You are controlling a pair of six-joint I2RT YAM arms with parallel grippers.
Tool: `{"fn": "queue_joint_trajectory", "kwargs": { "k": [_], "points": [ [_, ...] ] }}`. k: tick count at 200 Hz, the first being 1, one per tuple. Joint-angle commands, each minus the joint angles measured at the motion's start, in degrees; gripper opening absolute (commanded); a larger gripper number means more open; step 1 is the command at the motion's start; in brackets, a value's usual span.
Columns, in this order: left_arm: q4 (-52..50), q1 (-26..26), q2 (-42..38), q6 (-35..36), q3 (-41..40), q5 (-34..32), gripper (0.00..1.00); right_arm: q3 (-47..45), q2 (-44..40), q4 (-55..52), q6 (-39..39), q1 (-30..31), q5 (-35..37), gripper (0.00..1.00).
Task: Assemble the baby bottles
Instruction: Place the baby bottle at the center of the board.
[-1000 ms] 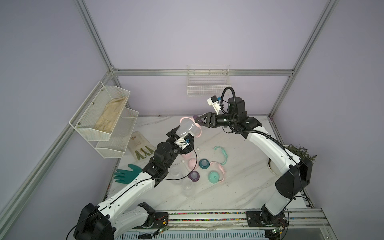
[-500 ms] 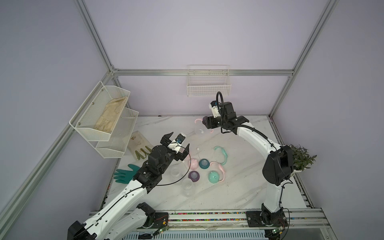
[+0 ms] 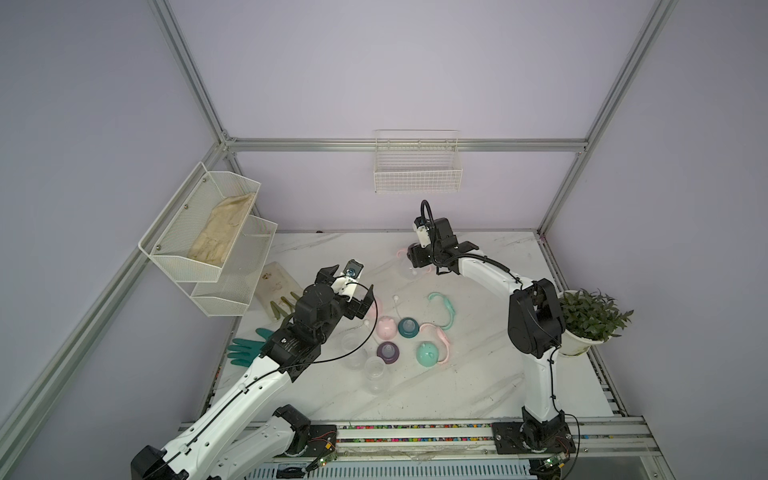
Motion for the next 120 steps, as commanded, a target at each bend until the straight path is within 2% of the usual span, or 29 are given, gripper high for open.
{"fn": "queue_joint_trajectory", "kwargs": {
  "k": [1, 12, 51, 120],
  "points": [
    [0.5, 1.0, -0.3, -2.1, 3.5, 0.7, 1.00, 3.1, 1.6, -3.3, -3.6, 0.5, 1.7, 0.05],
    [0.3, 1.5, -0.1, -2.5, 3.6, 1.4, 1.00, 4.1, 2.1, -4.4, -4.5, 0.7, 2.1, 0.15],
    [-0.1, 2.6, 0.9, -3.3, 4.1, 3.5, 1.00, 7.4, 3.8, -7.8, -6.8, 1.9, 2.7, 0.38],
    [-1.9, 4.0, 3.1, -4.4, 5.7, 6.2, 1.00, 14.4, 8.2, -12.3, -7.8, 2.4, 1.4, 0.59]
  ]
}}
